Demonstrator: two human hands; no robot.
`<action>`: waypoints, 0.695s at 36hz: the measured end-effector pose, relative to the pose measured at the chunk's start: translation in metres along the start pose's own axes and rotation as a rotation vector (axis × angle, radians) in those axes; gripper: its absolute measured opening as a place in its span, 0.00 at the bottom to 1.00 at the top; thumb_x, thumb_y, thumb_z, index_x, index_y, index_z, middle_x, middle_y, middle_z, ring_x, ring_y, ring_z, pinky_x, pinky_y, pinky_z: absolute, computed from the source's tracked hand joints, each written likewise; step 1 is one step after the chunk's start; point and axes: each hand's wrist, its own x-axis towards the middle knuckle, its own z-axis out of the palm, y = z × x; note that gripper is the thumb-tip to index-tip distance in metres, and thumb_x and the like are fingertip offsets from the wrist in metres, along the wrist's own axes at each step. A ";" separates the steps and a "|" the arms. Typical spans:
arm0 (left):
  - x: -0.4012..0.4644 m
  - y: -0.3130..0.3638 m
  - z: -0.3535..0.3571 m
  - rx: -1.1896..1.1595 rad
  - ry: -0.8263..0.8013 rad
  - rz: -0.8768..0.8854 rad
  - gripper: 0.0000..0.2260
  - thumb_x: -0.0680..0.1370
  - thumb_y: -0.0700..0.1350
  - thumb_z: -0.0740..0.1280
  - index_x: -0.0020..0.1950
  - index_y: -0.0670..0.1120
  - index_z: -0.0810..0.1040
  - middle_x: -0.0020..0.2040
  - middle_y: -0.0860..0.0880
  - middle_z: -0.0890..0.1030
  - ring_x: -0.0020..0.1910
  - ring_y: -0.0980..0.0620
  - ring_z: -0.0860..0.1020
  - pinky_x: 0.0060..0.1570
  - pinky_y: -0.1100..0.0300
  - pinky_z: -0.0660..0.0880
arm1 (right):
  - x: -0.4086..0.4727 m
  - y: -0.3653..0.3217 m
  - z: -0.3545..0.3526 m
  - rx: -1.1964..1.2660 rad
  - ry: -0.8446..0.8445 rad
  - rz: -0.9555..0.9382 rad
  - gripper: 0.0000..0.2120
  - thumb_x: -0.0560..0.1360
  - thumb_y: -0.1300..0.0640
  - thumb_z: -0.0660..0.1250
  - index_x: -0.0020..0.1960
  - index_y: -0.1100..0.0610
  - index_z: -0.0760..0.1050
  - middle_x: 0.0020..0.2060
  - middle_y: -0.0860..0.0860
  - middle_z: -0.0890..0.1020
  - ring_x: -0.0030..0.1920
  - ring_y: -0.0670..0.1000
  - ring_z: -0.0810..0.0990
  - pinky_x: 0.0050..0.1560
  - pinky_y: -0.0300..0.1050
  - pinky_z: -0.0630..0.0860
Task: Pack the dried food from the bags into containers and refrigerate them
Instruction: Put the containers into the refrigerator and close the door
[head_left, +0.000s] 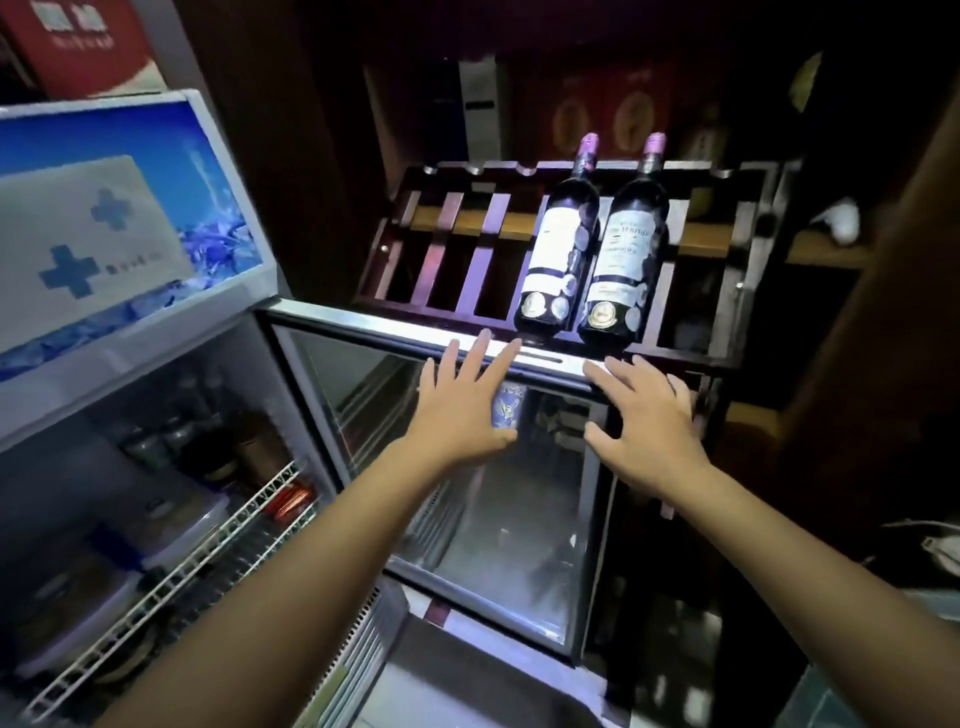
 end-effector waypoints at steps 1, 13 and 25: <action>0.004 0.000 0.002 0.017 -0.020 0.009 0.44 0.75 0.58 0.68 0.80 0.63 0.40 0.83 0.52 0.40 0.81 0.42 0.39 0.77 0.39 0.42 | -0.005 0.001 -0.001 0.050 0.027 -0.033 0.30 0.75 0.48 0.68 0.76 0.47 0.66 0.73 0.50 0.69 0.76 0.56 0.61 0.76 0.61 0.51; -0.074 -0.050 -0.015 -0.122 -0.163 0.105 0.44 0.72 0.46 0.66 0.77 0.72 0.44 0.81 0.64 0.43 0.79 0.58 0.37 0.76 0.45 0.35 | -0.041 -0.019 -0.027 0.734 -0.175 -0.261 0.09 0.75 0.56 0.71 0.53 0.49 0.86 0.50 0.42 0.83 0.56 0.44 0.82 0.57 0.38 0.76; -0.182 -0.088 -0.046 -0.384 -0.145 -0.105 0.27 0.79 0.47 0.54 0.75 0.71 0.61 0.79 0.70 0.50 0.78 0.65 0.38 0.75 0.54 0.30 | -0.015 -0.089 0.015 0.736 -0.616 -0.530 0.28 0.73 0.43 0.72 0.71 0.34 0.70 0.74 0.32 0.65 0.74 0.36 0.62 0.71 0.41 0.62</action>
